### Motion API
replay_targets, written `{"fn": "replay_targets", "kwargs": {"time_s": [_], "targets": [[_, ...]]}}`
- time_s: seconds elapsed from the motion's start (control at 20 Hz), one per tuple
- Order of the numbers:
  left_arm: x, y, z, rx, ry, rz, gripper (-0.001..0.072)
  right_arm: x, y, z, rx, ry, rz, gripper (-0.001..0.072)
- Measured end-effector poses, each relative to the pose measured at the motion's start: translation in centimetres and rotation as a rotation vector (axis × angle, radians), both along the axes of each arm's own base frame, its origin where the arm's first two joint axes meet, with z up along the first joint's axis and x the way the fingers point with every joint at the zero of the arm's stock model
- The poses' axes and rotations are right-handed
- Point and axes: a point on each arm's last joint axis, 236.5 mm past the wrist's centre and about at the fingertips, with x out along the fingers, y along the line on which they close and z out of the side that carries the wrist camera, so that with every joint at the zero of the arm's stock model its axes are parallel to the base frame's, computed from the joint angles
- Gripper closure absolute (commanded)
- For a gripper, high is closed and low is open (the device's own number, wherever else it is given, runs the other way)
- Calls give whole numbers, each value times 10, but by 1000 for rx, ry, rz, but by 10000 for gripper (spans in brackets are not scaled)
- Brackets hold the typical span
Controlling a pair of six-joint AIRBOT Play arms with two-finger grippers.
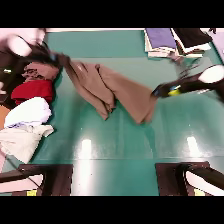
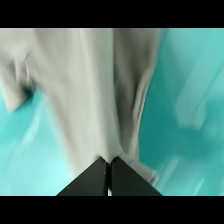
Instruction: Fold the shirts.
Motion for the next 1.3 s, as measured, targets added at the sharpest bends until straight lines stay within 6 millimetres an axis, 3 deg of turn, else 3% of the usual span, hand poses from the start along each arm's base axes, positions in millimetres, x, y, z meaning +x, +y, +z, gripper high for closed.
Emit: {"fn": "replay_targets", "kwargs": {"time_s": [0.15, 0.25, 0.3, 0.45, 0.55, 0.6, 0.7, 0.8, 0.85, 0.95, 1.15, 1.2, 1.25, 1.3], "targets": [[-44, 13, 134, -11, -285, 13, 682, -6, -37, 120, -12, -270, -72, 699], [-96, 24, 212, -28, -465, 23, 683, -25, -54, 183, -36, -420, -113, 699], [-123, 28, 241, -39, -536, 25, 683, -38, -62, 213, -51, -491, -135, 699], [-199, 41, 303, -61, -715, 34, 683, -75, -81, 273, -114, -641, -201, 699], [-236, 47, 324, -73, -786, 35, 683, -91, -91, 294, -151, -683, -235, 699], [-245, 48, 324, -71, -788, 33, 683, -95, -94, 297, -163, -682, -246, 699], [-241, 46, 306, -52, -720, 24, 683, -93, -100, 288, -165, -630, -260, 700], [-212, 41, 261, -21, -574, 14, 682, -77, -106, 257, -143, -513, -258, 699], [-193, 38, 229, -4, -479, 7, 683, -66, -107, 235, -130, -445, -248, 700], [-150, 31, 142, 33, -247, -4, 682, -47, -101, 179, -93, -274, -203, 699], [-100, 25, -37, 85, 132, -3, 680, -15, -78, 54, -29, 44, -133, 697], [-90, 26, -69, 93, 174, 5, 530, -7, -74, 27, -19, 101, -130, 559], [-82, 27, -98, 103, 210, 13, 221, 2, -72, 8, -12, 133, -138, 276], [-75, 29, -119, 118, 234, 19, 167, 10, -71, -9, -7, 161, -142, 251]]}}
